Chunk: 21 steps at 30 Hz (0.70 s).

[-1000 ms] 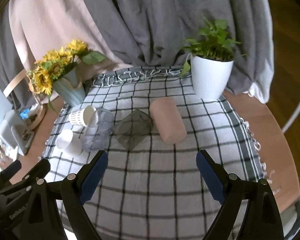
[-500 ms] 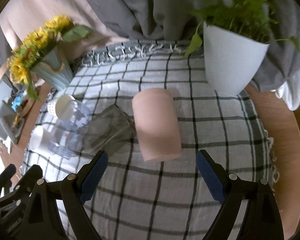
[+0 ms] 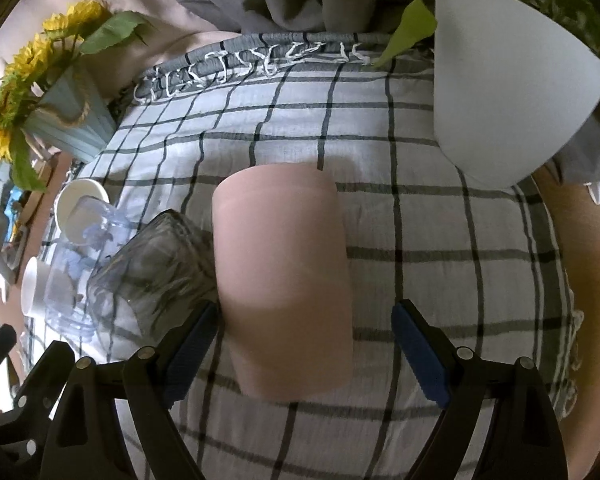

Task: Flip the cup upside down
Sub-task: 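Move the right tool to the lying pink cup and close on it, then lift the pink cup with the right tool and carry it toward the left tool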

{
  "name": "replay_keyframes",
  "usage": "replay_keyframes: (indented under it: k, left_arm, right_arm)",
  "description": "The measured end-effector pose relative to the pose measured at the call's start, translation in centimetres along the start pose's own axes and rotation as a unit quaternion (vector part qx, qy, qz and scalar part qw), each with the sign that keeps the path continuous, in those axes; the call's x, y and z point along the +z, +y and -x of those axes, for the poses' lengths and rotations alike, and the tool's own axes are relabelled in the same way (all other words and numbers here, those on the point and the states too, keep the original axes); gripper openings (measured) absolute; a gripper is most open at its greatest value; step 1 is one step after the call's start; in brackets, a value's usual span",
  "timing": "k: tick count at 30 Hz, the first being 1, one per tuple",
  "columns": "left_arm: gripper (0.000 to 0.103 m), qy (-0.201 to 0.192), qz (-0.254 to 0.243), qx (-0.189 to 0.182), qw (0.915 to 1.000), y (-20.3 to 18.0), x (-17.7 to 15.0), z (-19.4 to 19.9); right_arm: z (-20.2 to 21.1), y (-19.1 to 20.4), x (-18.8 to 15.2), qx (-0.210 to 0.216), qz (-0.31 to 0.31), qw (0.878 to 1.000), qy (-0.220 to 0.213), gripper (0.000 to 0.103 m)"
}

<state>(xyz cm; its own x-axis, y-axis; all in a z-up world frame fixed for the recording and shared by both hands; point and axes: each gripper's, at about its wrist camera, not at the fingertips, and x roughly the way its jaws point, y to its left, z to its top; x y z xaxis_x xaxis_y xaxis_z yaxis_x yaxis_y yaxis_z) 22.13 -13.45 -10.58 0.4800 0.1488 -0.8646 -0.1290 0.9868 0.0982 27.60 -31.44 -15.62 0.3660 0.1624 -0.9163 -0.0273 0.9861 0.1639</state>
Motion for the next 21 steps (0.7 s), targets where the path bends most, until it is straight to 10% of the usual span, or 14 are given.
replay_keyframes:
  k: [21]
  left_arm:
    - [0.103, -0.007, -0.002, -0.004, 1.0, 0.5, -0.6, 0.3]
  right_arm:
    - [-0.6, 0.5, 0.1, 0.016, 0.005, 1.0, -0.006, 0.07]
